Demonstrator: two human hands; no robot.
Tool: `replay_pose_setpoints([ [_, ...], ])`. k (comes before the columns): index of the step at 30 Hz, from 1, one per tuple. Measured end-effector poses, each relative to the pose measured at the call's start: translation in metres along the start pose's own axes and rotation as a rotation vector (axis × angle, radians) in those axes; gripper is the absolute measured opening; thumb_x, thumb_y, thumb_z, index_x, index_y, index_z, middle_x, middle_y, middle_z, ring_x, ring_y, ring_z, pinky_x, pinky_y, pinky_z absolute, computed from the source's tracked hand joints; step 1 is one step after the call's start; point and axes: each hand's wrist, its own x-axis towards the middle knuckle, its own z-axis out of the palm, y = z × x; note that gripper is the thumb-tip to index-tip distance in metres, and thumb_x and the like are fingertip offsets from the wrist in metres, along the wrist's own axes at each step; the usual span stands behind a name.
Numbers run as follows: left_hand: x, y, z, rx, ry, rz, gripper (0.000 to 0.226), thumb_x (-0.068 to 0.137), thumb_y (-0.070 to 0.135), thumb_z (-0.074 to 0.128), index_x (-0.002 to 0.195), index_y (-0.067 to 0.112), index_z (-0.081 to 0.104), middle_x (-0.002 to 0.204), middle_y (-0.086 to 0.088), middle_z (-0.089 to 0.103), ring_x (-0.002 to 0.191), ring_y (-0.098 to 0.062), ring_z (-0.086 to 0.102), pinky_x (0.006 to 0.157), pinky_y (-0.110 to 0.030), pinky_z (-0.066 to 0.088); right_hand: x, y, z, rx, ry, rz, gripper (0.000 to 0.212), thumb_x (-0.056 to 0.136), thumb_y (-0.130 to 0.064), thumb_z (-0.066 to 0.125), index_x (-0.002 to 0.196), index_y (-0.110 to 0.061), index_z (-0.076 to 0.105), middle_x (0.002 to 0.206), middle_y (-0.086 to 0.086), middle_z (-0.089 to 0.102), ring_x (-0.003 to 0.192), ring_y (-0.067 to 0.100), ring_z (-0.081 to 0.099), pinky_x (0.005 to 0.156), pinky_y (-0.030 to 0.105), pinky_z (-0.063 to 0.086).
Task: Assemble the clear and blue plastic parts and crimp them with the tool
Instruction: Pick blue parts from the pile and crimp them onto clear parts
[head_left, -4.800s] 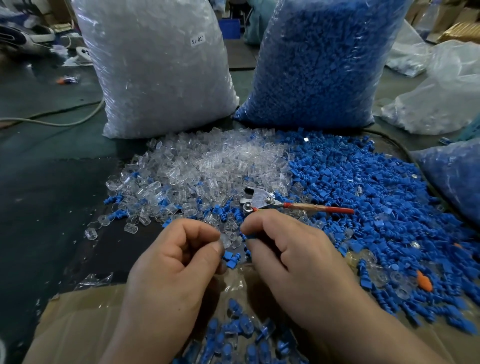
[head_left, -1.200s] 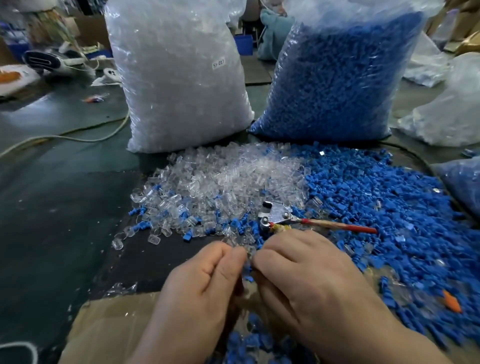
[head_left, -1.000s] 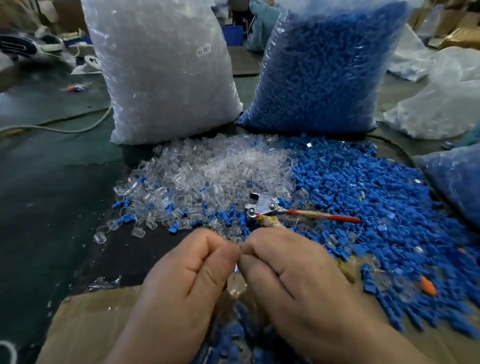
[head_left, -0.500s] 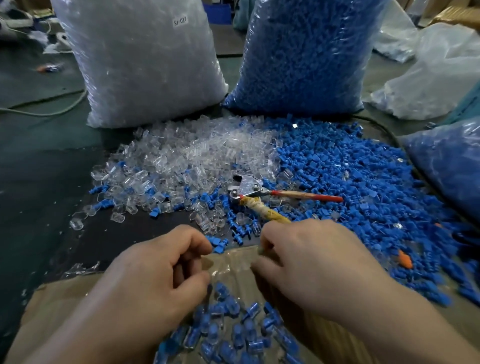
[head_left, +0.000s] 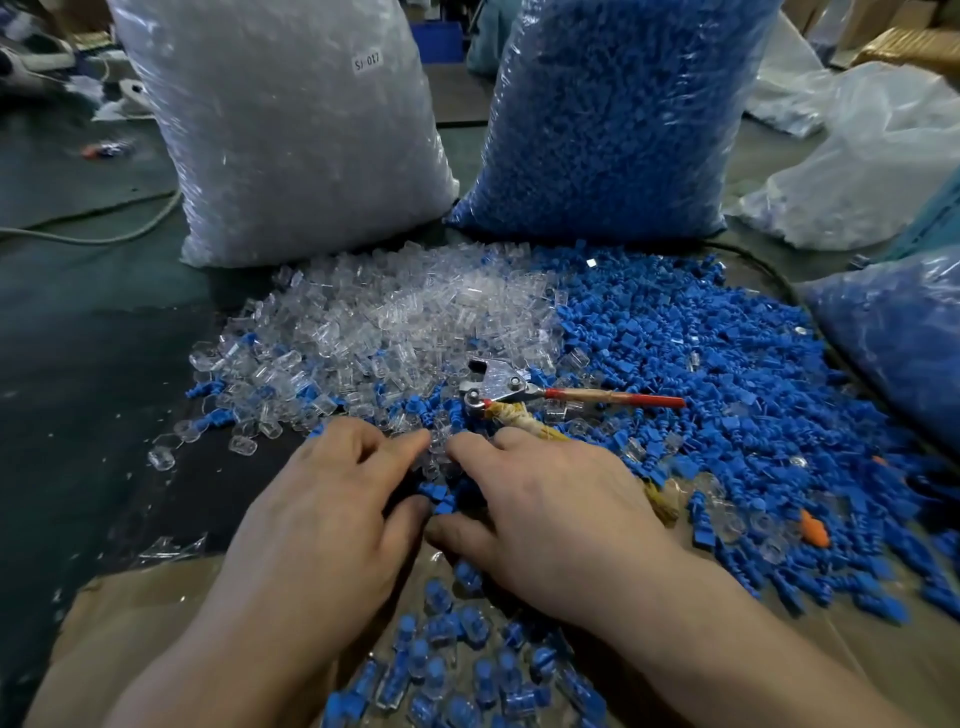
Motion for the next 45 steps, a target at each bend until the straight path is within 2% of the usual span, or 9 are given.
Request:
replay_pose_setpoints([
  [5, 0.001, 0.002, 0.002, -0.077, -0.005, 0.038, 0.034, 0.088, 0.042, 0.058, 0.122, 0.042, 0.063, 0.103, 0.024, 0.052, 0.098, -0.002, 0.051, 0.082, -0.022, 0.04, 0.002, 0.001, 0.002, -0.006, -0.007, 0.0, 0.041, 0.089, -0.07, 0.038, 0.105, -0.032, 0.044, 0.088, -0.01, 0.039, 0.089, 0.021, 0.056, 0.06, 0.034, 0.03],
  [11, 0.0, 0.003, 0.004, -0.227, 0.06, -0.027, 0.011, 0.082, 0.036, 0.073, 0.09, 0.04, 0.065, 0.086, 0.027, 0.058, 0.087, 0.006, 0.053, 0.071, -0.019, 0.044, 0.001, 0.0, 0.001, 0.001, -0.01, -0.024, 0.025, 0.097, -0.055, 0.035, 0.09, -0.032, 0.035, 0.083, -0.01, 0.034, 0.072, 0.017, 0.041, 0.058, 0.034, 0.028],
  [16, -0.002, 0.001, 0.008, -0.34, 0.084, -0.096, 0.029, 0.083, 0.023, 0.078, 0.089, 0.048, 0.063, 0.105, 0.04, 0.054, 0.093, 0.012, 0.054, 0.066, -0.013, 0.04, 0.001, 0.002, 0.0, 0.005, 0.015, 0.02, 0.017, 0.099, -0.037, 0.041, 0.087, -0.028, 0.035, 0.076, -0.01, 0.033, 0.065, 0.016, 0.036, 0.056, 0.034, 0.027],
  [20, -0.004, 0.0, 0.008, -0.373, 0.151, -0.116, 0.015, 0.085, 0.035, 0.07, 0.086, 0.046, 0.06, 0.106, 0.043, 0.051, 0.095, 0.017, 0.051, 0.064, -0.013, 0.039, 0.0, 0.003, 0.0, 0.004, 0.01, 0.032, 0.014, 0.099, -0.033, 0.043, 0.086, -0.027, 0.039, 0.074, -0.01, 0.034, 0.064, 0.016, 0.037, 0.056, 0.033, 0.03],
  [23, -0.004, 0.001, 0.007, -0.394, 0.183, -0.104, 0.004, 0.085, 0.042, 0.064, 0.085, 0.044, 0.06, 0.104, 0.037, 0.054, 0.093, 0.014, 0.053, 0.062, -0.014, 0.038, 0.0, 0.004, 0.0, -0.031, -0.02, 0.03, 0.007, 0.099, -0.028, 0.046, 0.098, -0.027, 0.053, 0.079, -0.01, 0.04, 0.064, 0.014, 0.038, 0.053, 0.032, 0.031],
  [29, -0.01, 0.006, 0.004, -0.459, 0.19, -0.139, 0.006, 0.084, 0.047, 0.06, 0.089, 0.047, 0.057, 0.099, 0.036, 0.06, 0.09, 0.011, 0.057, 0.06, -0.017, 0.041, -0.004, 0.007, -0.005, -0.083, -0.126, -0.031, 0.018, 0.095, -0.016, 0.05, 0.109, -0.026, 0.055, 0.085, -0.007, 0.038, 0.066, 0.015, 0.04, 0.053, 0.032, 0.034],
  [33, -0.011, 0.01, 0.003, -0.497, 0.204, -0.18, 0.014, 0.076, 0.051, 0.065, 0.09, 0.05, 0.061, 0.095, 0.042, 0.062, 0.089, 0.016, 0.059, 0.061, -0.01, 0.041, -0.007, 0.011, -0.01, -0.034, -0.19, -0.023, 0.02, 0.094, -0.021, 0.053, 0.11, -0.031, 0.048, 0.096, -0.008, 0.036, 0.079, 0.017, 0.046, 0.063, 0.034, 0.042],
  [39, -0.012, 0.01, 0.007, -0.657, 0.199, -0.249, 0.015, 0.078, 0.043, 0.074, 0.089, 0.046, 0.063, 0.077, 0.022, 0.07, 0.068, 0.003, 0.063, 0.055, -0.016, 0.048, -0.004, 0.009, -0.012, 0.026, -0.222, -0.041, 0.009, 0.098, -0.031, 0.046, 0.1, -0.037, 0.04, 0.093, -0.012, 0.034, 0.084, 0.013, 0.039, 0.069, 0.032, 0.036],
  [45, -0.013, 0.014, 0.008, -0.748, 0.173, -0.189, 0.018, 0.082, 0.029, 0.074, 0.088, 0.042, 0.063, 0.076, 0.016, 0.069, 0.066, -0.001, 0.062, 0.064, -0.013, 0.049, -0.004, 0.006, -0.012, 0.028, -0.179, -0.027, 0.005, 0.1, -0.033, 0.044, 0.105, -0.034, 0.044, 0.091, -0.011, 0.033, 0.081, 0.014, 0.041, 0.06, 0.03, 0.031],
])
